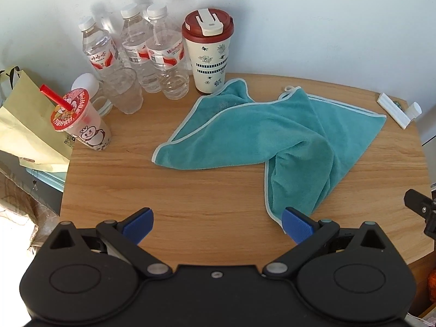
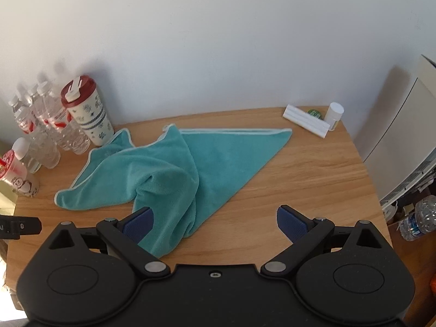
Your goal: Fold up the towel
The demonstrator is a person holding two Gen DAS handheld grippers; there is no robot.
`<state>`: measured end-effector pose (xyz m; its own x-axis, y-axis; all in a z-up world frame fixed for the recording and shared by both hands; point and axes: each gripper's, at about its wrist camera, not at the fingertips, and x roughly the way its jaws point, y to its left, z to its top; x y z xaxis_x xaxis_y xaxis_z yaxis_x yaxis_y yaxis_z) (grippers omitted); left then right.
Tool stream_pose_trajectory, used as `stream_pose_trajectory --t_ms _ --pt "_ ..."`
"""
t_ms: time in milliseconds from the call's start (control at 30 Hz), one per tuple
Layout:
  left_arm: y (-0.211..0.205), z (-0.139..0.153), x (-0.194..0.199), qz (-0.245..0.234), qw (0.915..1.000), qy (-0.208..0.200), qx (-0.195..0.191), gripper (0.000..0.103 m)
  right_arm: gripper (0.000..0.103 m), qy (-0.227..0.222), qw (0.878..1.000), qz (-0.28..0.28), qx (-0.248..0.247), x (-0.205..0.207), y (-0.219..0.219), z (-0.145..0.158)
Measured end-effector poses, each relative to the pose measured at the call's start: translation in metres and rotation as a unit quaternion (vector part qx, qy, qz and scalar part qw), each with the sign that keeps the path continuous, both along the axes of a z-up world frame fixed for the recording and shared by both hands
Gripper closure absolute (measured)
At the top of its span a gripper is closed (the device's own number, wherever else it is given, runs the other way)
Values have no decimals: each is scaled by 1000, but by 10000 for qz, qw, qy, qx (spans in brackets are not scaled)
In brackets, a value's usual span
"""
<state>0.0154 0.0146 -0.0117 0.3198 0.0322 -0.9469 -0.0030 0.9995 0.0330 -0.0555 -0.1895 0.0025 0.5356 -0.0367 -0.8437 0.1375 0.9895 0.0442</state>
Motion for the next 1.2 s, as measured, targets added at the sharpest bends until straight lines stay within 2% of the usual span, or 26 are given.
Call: stream_pose_trajectory --t_ms 400,767,867,1033,1133,1200 --pt "1 4 6 34 10000 -55 -14 1 4 -36 9999 55 -128 4 3 7" --pt "2 -1 9 -18 9999 98 25 1 4 21 9999 132 -84 2 6 3" --pt "8 -4 12 4 9999 114 -115 1 4 66 9999 101 -15 3 4 1" --pt "23 -16 18 -24 9999 -91 -93 1 4 -77 10000 -5 5 6 -7 -4" --pt "32 -32 26 -57 9998 -184 6 1 5 -390 9991 4 164 6 -19 -8" --pt "38 -46 33 10 9998 -176 118 1 8 -443 9989 64 126 10 -22 -12"
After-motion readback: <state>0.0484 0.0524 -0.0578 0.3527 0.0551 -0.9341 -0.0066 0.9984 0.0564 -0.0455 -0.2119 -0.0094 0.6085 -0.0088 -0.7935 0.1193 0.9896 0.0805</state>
